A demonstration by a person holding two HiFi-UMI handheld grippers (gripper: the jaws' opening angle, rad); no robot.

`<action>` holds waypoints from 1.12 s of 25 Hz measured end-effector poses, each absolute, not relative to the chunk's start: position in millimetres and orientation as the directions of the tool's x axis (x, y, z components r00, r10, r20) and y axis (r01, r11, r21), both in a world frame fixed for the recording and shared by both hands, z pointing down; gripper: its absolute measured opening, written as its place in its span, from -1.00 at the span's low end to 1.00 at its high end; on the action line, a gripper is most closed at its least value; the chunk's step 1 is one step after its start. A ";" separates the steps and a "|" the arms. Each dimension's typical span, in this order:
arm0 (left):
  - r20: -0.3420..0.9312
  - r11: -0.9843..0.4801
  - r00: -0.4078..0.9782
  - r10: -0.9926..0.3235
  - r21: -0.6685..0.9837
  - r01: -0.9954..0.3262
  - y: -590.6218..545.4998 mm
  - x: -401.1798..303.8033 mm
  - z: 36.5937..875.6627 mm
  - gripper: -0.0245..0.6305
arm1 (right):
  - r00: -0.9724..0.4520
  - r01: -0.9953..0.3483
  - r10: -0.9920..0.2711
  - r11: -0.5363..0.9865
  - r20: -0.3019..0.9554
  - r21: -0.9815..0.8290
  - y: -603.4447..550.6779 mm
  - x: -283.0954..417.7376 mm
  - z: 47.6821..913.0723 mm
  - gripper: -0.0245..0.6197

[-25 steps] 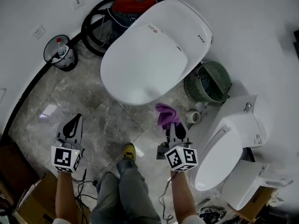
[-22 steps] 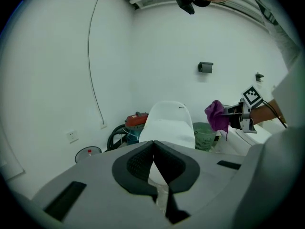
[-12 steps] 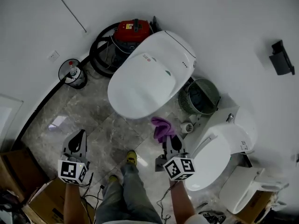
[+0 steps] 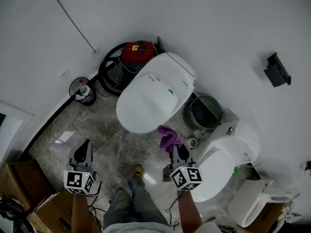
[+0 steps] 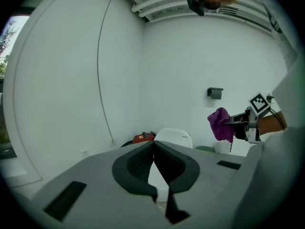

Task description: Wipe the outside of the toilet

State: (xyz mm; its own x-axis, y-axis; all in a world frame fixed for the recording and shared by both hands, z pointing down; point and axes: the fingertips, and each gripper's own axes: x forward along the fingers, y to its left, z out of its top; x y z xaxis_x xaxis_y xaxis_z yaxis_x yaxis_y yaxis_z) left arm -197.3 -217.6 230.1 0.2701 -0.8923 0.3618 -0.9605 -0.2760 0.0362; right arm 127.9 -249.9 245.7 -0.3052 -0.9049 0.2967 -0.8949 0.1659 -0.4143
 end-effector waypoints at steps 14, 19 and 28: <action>0.297 -0.209 0.194 -0.935 -0.020 -0.978 -212.0 -211.7 132.6 -0.87 | -0.269 -0.925 -0.928 0.175 0.258 -0.337 -245.0 147.8 154.1 -0.73; 0.263 -0.203 0.189 -0.946 -0.026 -0.979 -211.9 -206.7 102.9 -0.87 | -0.280 -0.925 -0.930 0.194 0.238 -0.328 -243.4 155.8 124.9 -0.73; 0.213 -0.215 0.203 -0.956 -0.033 -0.976 -202.8 -204.7 65.0 -0.87 | -0.275 -0.928 -0.941 0.205 0.199 -0.312 -241.2 154.7 78.8 -0.73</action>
